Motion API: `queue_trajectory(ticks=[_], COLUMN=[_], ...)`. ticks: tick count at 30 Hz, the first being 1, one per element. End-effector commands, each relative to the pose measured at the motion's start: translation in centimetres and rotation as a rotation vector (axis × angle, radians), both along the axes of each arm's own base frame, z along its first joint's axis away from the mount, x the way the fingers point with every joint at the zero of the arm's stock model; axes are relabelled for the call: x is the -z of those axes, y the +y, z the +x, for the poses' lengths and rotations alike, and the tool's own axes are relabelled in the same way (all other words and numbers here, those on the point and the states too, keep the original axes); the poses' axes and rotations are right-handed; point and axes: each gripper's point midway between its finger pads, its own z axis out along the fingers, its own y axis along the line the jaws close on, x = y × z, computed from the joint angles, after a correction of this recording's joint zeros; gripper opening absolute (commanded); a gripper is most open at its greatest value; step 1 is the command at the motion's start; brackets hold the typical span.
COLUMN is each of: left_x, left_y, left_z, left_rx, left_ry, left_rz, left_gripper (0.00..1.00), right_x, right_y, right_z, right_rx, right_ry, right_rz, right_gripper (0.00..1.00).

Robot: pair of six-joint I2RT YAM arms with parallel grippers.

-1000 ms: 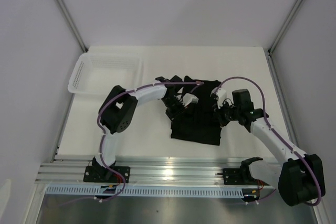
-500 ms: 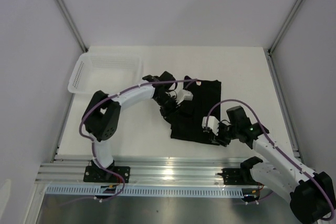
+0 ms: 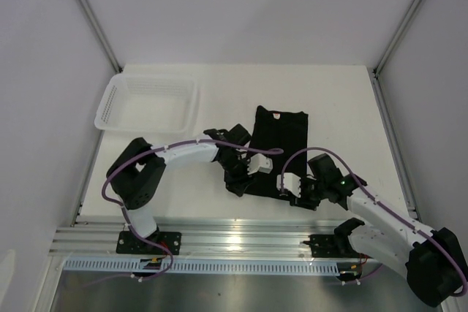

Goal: Roll the t-shirts
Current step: Roll the tshirt

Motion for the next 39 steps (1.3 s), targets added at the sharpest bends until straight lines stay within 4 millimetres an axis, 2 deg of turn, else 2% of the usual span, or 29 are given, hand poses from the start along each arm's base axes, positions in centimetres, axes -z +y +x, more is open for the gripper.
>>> queue_trajectory(ticks=[1,6,7,11,17,20,21,22,24,25,26,28,29,30,33,34,39], left_x=[-0.6,0.4,0.9,2.1,2.7,2.9,2.9,3.0,3.1,3.1,3.2,3.1,3.1,3.2,2.5,1.5,-0.9], left_y=[-1.5,-1.2,-1.1,-0.7,-0.4,-0.4,-0.5,-0.5,-0.5,-0.5,-0.4,-0.5,-0.5,-0.4,-0.5,-1.0,0.0], left_z=[1.5,2.4,2.2,3.2,1.8,1.7,1.6,1.7,1.9,1.9,2.0,2.2,2.2,2.3,2.2,2.4,1.9], left_rx=[0.056,0.064,0.076,0.04,0.08,0.085,0.087,0.082,0.074,0.07,0.065,0.059,0.056,0.054,0.013,-0.019,-0.078], left_ry=[-0.162,-0.237,-0.248,-0.309,-0.276,-0.282,-0.284,-0.286,-0.291,-0.292,-0.296,-0.302,-0.303,-0.302,-0.256,-0.233,-0.112], left_rz=[-0.046,0.003,0.021,0.074,0.093,0.104,0.103,0.108,0.113,0.116,0.119,0.119,0.121,0.122,0.106,0.084,0.065], left_gripper=[0.51,0.6,0.6,0.6,0.6,0.6,0.58,0.56,0.42,0.35,0.23,0.11,0.01,0.01,0.01,0.01,0.01], right_x=[0.4,1.2,1.2,1.4,1.6,1.9,1.9,2.0,2.1,2.0,2.1,2.1,2.1,2.1,1.7,1.3,-0.2], right_y=[-0.1,-0.4,-0.4,-0.5,-0.4,-0.4,-0.4,-0.4,-0.5,-0.5,-0.5,-0.5,-0.5,-0.6,-0.5,-0.3,0.6], right_z=[0.8,0.7,0.7,0.5,0.3,0.0,0.1,0.1,0.1,0.1,0.0,-0.1,-0.1,0.0,0.1,0.3,-1.5], right_rx=[-0.008,-0.014,-0.016,-0.02,-0.034,-0.045,-0.047,-0.048,-0.046,-0.045,-0.048,-0.051,-0.051,-0.05,-0.048,-0.045,-0.113], right_ry=[-0.042,-0.037,-0.036,-0.03,-0.025,-0.015,-0.016,-0.016,-0.016,-0.018,-0.014,-0.009,-0.011,-0.013,-0.016,-0.022,0.048], right_rz=[-0.022,-0.048,-0.051,-0.053,-0.064,-0.071,-0.074,-0.074,-0.079,-0.079,-0.08,-0.08,-0.081,-0.083,-0.078,-0.069,-0.018], right_gripper=[0.53,0.52,0.51,0.49,0.48,0.44,0.38,0.34,0.24,0.22,0.22,0.18,0.17,0.1,0.0,0.0,0.0])
